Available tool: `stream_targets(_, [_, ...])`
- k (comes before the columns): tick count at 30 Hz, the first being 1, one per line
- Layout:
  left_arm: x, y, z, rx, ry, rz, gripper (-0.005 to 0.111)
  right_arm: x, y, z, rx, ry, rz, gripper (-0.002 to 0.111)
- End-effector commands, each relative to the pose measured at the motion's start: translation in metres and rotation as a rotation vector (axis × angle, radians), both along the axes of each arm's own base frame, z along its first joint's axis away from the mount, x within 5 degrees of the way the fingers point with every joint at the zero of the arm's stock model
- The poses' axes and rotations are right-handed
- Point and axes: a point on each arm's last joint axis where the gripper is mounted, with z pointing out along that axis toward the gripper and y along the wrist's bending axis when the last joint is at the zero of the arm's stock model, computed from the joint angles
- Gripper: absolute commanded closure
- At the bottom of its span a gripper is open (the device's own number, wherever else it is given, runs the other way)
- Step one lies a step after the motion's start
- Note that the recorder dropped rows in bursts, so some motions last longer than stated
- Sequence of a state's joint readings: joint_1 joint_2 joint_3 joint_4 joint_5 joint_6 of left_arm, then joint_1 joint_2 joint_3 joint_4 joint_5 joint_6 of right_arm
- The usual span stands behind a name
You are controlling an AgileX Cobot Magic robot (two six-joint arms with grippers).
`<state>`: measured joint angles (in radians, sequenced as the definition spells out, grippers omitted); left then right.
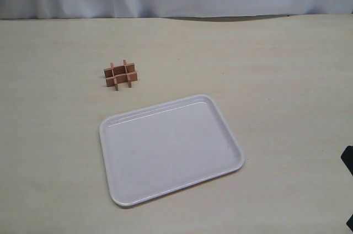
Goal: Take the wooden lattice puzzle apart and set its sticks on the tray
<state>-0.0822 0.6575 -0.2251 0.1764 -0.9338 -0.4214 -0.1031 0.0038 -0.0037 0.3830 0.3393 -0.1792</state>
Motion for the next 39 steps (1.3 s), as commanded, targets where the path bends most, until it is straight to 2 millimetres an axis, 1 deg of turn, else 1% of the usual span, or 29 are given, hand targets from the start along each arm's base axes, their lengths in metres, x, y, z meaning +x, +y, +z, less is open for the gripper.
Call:
stream_targets(1, [0.092,-0.014,-0.046,0.164,0.319,-0.021,0.107,0.000,0.000,-0.001,-0.014,0.003,0.002,0.104])
stream_targets(2, [0.123,-0.022,-0.066,0.243,0.428,-0.073,0.107,0.000,0.000,-0.001,-0.014,0.003,0.002,0.104])
stream_targets(5, [0.168,-0.033,-0.103,0.334,0.649,-0.161,0.107,0.000,0.000,-0.001,-0.014,0.003,0.002,0.104])
stream_targets(7, [0.193,-0.036,-0.123,0.410,0.807,-0.193,0.107,0.000,0.000,-0.001,-0.014,0.003,0.002,0.104])
stream_targets(8, [0.205,-0.037,-0.131,0.412,0.876,-0.206,0.107,0.000,0.000,-0.001,-0.014,0.003,0.002,0.104])
stream_targets(9, [0.214,-0.038,-0.134,0.431,0.910,-0.215,0.107,0.000,0.000,-0.001,-0.014,0.003,0.002,0.104])
stream_targets(12, [0.233,-0.043,-0.150,0.526,1.038,-0.239,0.107,0.000,0.000,-0.001,-0.014,0.003,0.002,0.104])
stream_targets(14, [0.238,-0.051,-0.154,0.616,1.087,-0.252,0.107,0.000,0.000,-0.001,-0.014,0.003,0.002,0.104])
stream_targets(15, [0.238,-0.057,-0.156,0.679,1.098,-0.268,0.107,0.000,0.000,-0.001,-0.014,0.003,0.002,0.104])
stream_targets(16, [0.238,-0.063,-0.155,0.698,1.113,-0.300,0.107,0.000,0.000,-0.001,-0.014,0.003,0.002,0.104])
stream_targets(17, [0.235,-0.071,-0.155,0.761,1.108,-0.359,0.107,0.000,0.000,-0.001,-0.014,0.003,0.002,0.104])
stream_targets(18, [0.232,-0.078,-0.153,0.781,1.120,-0.441,0.107,0.000,0.000,-0.001,-0.014,0.003,0.002,0.104])
stream_targets(19, [0.231,-0.086,-0.147,0.722,1.116,-0.525,0.107,0.000,0.000,-0.001,-0.014,0.003,0.002,0.104])
stream_targets(21, [0.225,-0.095,-0.141,0.697,1.079,-0.670,0.107,0.000,0.000,-0.001,-0.014,0.003,0.002,0.104])
stream_targets(23, [0.225,-0.096,-0.141,0.697,1.079,-0.673,0.107,0.000,0.000,-0.001,-0.014,0.003,0.002,0.104])
stream_targets(26, [0.235,-0.084,-0.145,0.723,1.112,-0.495,0.107,0.000,0.000,-0.001,-0.014,0.003,0.002,0.104])
stream_targets(28, [0.243,-0.073,-0.147,0.761,1.134,-0.301,0.107,0.000,0.000,-0.001,-0.014,0.003,0.002,0.104])
stream_targets(30, [0.252,-0.057,-0.149,0.814,1.154,-0.013,0.107,0.000,0.000,-0.001,-0.014,0.003,0.002,0.104])
stream_targets(32, [0.256,-0.047,-0.150,0.857,1.161,0.206,0.107,0.000,0.000,-0.001,-0.014,0.003,0.002,0.104])
stream_targets(33, [0.256,-0.047,-0.150,0.873,1.159,0.264,0.107,0.000,0.000,-0.001,-0.014,0.003,0.002,0.104])
stream_targets(34, [0.256,-0.048,-0.150,0.883,1.156,0.261,0.107,0.000,0.000,-0.001,-0.014,0.003,0.002,0.104])
stream_targets(36, [0.252,-0.064,-0.154,0.900,1.144,0.071,0.107,0.000,0.000,-0.001,-0.014,0.003,0.002,0.104])
stream_targets(38, [0.247,-0.080,-0.157,0.871,1.137,-0.131,0.107,0.000,0.000,-0.001,-0.014,0.003,0.002,0.104])
stream_targets(39, [0.244,-0.085,-0.156,0.840,1.139,-0.205,0.107,0.000,0.000,-0.001,-0.014,0.003,0.002,0.104])
